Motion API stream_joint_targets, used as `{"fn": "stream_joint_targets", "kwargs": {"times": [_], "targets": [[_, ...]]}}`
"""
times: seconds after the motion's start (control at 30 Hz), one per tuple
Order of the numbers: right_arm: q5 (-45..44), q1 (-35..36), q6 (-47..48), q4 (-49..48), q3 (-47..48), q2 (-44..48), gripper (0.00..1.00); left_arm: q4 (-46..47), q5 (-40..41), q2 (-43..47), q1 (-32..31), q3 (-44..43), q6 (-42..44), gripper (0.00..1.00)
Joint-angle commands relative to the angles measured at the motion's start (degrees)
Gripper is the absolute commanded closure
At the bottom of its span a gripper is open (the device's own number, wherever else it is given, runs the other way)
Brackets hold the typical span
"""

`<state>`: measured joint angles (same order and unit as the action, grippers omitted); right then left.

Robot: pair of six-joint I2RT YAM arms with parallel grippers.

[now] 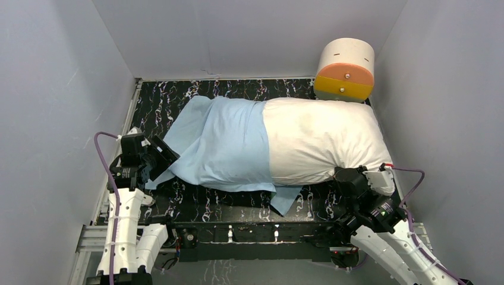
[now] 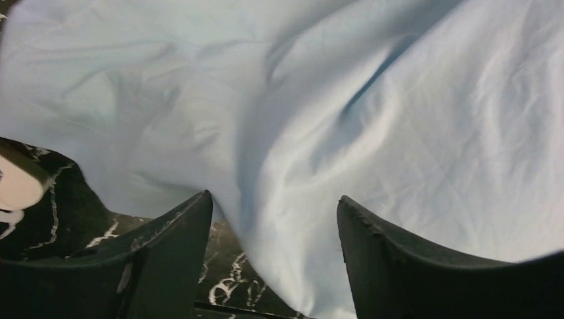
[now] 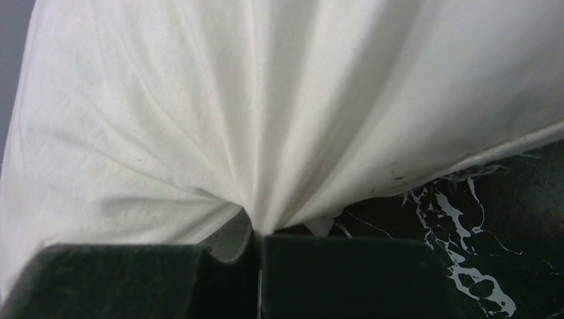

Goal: Remove the pillowcase from the pillow
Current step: Remove the pillow from the pillowcase.

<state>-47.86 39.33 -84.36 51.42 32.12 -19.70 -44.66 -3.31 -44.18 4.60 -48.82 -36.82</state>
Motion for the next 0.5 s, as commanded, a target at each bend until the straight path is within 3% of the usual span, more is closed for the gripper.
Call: {"fn": "stream_joint_targets", "kwargs": {"times": [0.0,0.1,0.2,0.27,0.37,0.47], "targets": [[-1.8,-0.6,5.4,-4.5,1.9,-0.7,0.98,1.9,-8.0,0.9,0.3,-3.4,2.6,0.23],[0.0,-0.5,7.3,-4.9,1.5,-0.2,0.92,5.1,-16.1,1.0,0.2,-3.6,3.5,0.13],[2.6,-0.5,11.0,-7.1,2.5,1.7,0.61,8.5,-24.1,-1.3,0.2,-3.0,4.0,0.1],[4.2,-0.6,14.8,-9.2,4.6,3.0,0.46,9.3,-27.8,-3.5,0.2,-2.3,4.7,0.09],[5.9,-0.5,22.0,-12.6,9.2,3.4,0.36,9.5,-29.5,-5.7,0.2,-0.9,5.0,0.09],[13.0,-0.6,35.8,-21.1,13.6,2.2,0.29,11.2,-30.3,-5.4,0.2,-0.5,5.3,0.09]]}}
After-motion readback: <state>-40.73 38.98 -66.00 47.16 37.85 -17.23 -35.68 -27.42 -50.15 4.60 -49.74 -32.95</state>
